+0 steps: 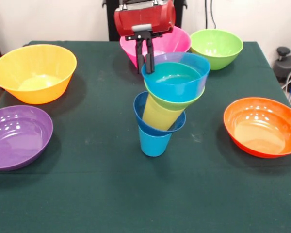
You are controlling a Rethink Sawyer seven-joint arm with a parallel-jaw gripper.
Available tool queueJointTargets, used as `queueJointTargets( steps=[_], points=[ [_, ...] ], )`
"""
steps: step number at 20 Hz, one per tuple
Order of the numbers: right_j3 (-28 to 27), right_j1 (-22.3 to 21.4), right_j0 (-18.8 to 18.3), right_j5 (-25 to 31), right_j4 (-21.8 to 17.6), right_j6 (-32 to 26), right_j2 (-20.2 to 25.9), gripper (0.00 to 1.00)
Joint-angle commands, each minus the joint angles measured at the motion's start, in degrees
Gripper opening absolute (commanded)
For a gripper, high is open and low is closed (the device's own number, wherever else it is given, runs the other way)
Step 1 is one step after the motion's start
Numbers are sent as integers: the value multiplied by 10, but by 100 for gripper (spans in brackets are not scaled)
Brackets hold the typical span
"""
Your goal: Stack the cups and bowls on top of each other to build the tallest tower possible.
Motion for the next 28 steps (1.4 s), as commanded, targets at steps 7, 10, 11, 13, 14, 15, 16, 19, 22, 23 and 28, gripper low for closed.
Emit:
queueJointTargets(
  steps=[7, 10, 11, 13, 14, 15, 16, 19, 22, 23, 28],
  points=[
    [-16, 32, -11, 20, -18, 29, -7, 0],
    [-18, 34, -20, 23, -23, 25, -1, 0],
    [-18, 34, -21, 22, -23, 24, -1, 0],
    [-17, 33, -25, 23, -25, 23, 1, 0],
    [-16, 32, -28, 25, -26, 22, 4, 0],
    [-15, 30, -32, 27, -27, 21, 7, 0],
    [-14, 29, -36, 30, -28, 19, 10, 0],
    [-11, 25, -43, 35, -29, 16, 18, 0],
    [-13, 27, -42, 36, -29, 15, 21, 0],
    [-13, 28, -41, 35, -28, 15, 20, 0],
    [-16, 30, -30, 32, -21, 20, 13, 0]
  ],
)
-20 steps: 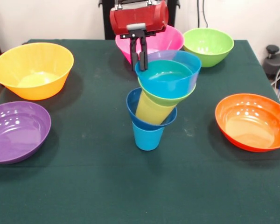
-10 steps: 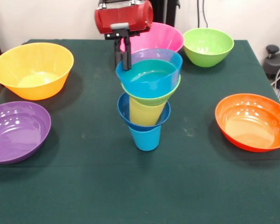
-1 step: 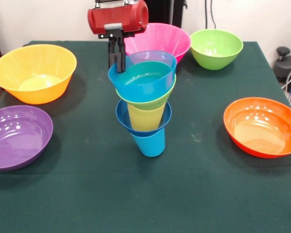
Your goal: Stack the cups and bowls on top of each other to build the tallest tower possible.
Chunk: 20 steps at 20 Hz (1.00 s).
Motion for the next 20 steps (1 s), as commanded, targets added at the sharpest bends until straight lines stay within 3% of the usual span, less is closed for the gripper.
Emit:
queueJointTargets(
  steps=[1, 12, 20],
  points=[
    [-15, 30, 15, 31, -19, 22, 14, 0],
    [-13, 28, 58, 19, 6, 43, -15, 0],
    [-5, 23, 44, 23, -2, 39, -7, 0]
  ],
)
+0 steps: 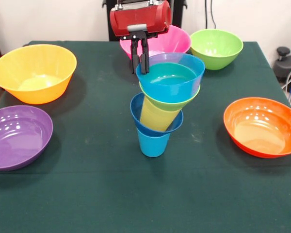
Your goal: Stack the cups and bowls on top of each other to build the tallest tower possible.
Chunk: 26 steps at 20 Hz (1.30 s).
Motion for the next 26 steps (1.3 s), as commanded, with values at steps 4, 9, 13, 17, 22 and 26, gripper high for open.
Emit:
queueJointTargets(
  steps=[4, 9, 13, 17, 22, 26],
  points=[
    [-5, 25, 3, 23, -8, 37, -2, 0],
    [-6, 24, -3, 26, -11, 34, 3, 0],
    [-6, 23, -10, 31, -13, 31, 9, 0],
    [-3, 20, -6, 32, -10, 33, 8, 0],
    [-1, 17, -5, 33, -9, 34, 7, 0],
    [0, 17, -8, 33, -12, 32, 11, 0]
  ],
)
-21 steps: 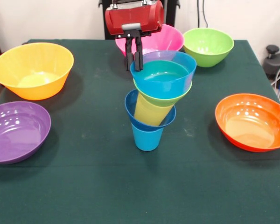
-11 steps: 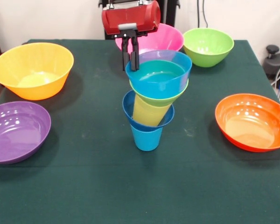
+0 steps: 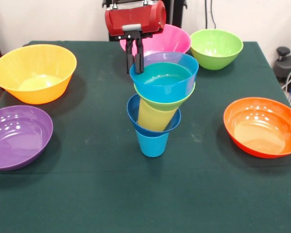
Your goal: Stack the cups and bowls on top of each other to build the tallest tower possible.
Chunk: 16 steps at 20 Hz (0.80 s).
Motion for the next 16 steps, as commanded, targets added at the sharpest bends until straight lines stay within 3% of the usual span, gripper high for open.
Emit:
queueJointTargets(
  steps=[1, 16],
  points=[
    [0, 17, 0, 33, -11, 32, 11, 0],
    [4, 13, -49, 52, -33, 7, 47, 0]
  ],
)
